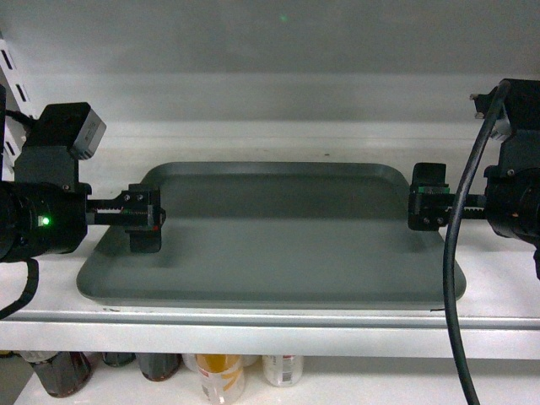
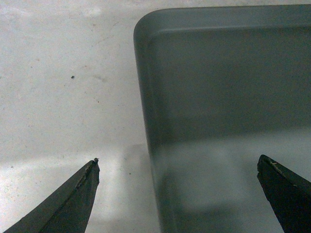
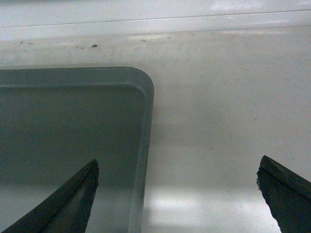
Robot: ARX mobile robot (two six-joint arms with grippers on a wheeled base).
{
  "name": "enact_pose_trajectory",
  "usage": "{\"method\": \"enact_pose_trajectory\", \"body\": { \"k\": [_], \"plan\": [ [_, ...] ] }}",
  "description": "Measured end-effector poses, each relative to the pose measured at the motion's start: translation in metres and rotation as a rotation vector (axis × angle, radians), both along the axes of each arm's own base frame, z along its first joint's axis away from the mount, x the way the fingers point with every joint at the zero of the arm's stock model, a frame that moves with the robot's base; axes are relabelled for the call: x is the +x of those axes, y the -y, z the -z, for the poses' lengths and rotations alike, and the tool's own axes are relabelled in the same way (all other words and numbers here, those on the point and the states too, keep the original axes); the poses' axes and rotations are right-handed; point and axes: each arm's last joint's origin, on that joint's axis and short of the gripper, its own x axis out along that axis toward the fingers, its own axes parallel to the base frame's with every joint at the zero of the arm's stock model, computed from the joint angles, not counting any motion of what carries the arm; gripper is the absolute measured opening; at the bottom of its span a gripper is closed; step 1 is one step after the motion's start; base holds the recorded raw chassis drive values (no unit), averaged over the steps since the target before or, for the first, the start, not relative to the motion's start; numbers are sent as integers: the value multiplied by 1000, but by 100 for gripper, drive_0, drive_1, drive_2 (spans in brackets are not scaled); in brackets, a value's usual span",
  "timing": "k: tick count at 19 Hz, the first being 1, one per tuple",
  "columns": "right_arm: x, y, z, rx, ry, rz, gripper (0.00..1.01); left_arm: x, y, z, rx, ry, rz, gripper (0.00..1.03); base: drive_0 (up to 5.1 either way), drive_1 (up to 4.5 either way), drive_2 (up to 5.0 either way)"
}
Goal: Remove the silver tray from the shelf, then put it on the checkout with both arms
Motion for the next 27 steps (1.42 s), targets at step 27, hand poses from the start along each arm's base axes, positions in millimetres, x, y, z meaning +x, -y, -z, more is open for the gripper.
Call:
{"method": "enact_pose_trajectory", "body": {
  "k": [27],
  "plan": [
    [12,-12,17,-70,-158,31,98,10,1,10,29,-83,-4,98,0,0,0]
  ]
}}
